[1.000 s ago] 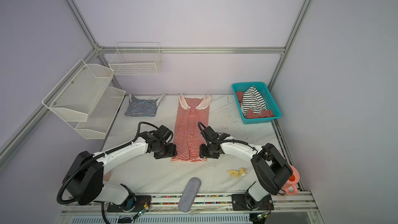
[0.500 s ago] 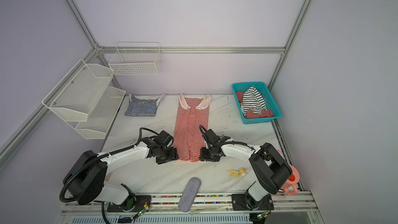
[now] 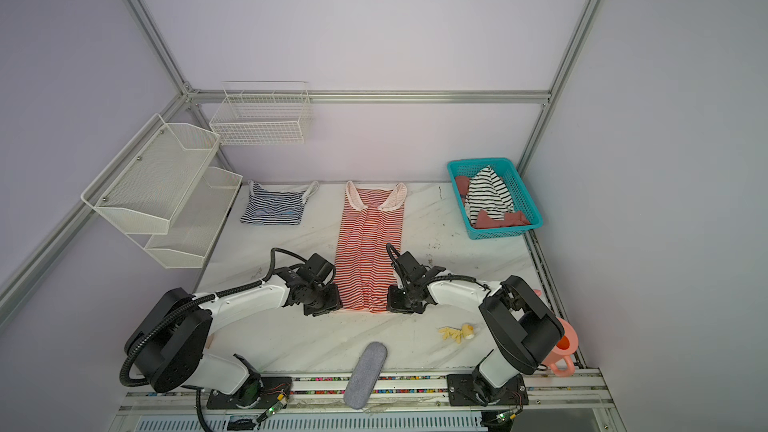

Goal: Fold and stack tank tops
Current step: Fold the tank top at the top-center of the table.

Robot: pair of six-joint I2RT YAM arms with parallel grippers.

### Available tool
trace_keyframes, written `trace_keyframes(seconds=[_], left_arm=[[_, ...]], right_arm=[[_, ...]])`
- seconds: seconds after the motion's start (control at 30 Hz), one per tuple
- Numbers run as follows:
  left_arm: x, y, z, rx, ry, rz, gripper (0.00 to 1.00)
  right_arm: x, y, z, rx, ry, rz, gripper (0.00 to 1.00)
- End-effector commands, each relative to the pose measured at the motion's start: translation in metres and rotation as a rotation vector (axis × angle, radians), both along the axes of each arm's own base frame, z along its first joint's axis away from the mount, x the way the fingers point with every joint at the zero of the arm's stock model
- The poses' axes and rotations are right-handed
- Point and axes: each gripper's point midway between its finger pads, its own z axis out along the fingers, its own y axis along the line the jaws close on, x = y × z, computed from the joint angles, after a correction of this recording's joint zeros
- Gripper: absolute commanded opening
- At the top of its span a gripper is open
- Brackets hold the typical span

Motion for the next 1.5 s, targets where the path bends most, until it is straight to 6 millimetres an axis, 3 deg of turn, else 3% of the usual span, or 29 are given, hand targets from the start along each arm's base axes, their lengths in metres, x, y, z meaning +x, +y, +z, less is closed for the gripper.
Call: trace_keyframes(seconds=[0.0,0.17,0.27,0.43,0.57,0.93,1.47], left_arm=[[-0.02,0.006,-0.017,0.01,0.066,0.004,0.32],[-0.026,0.002,-0.011,-0.012,0.054,-0.005,0.09],[-0.036,-0.002,-0.011,-0.018,0.063,-0.012,0.0],[-0.053,-0.007,-0.005,-0.044,0.058,-0.014,0.0],[-0.054,-0.015,0.008,-0.082,0.032,-0.005,0.0],[-0.022,-0.013,0.064,-0.043,-0.112,0.031,0.0],[0.044,-0.008,0.119,-0.041,-0.247,0.073,0.0]], right_arm=[[-0.011,-0.011,-0.011,-0.046,0.044,-0.011,0.17],[-0.011,-0.011,0.0,-0.022,0.025,-0.028,0.0],[-0.014,-0.013,0.009,0.002,0.011,-0.047,0.0],[-0.029,-0.012,0.028,0.043,-0.011,-0.059,0.0],[-0.035,-0.011,0.039,0.065,-0.028,-0.058,0.0],[-0.009,-0.001,0.08,0.045,-0.132,-0.033,0.0],[0.036,0.012,0.099,0.036,-0.209,-0.015,0.0]])
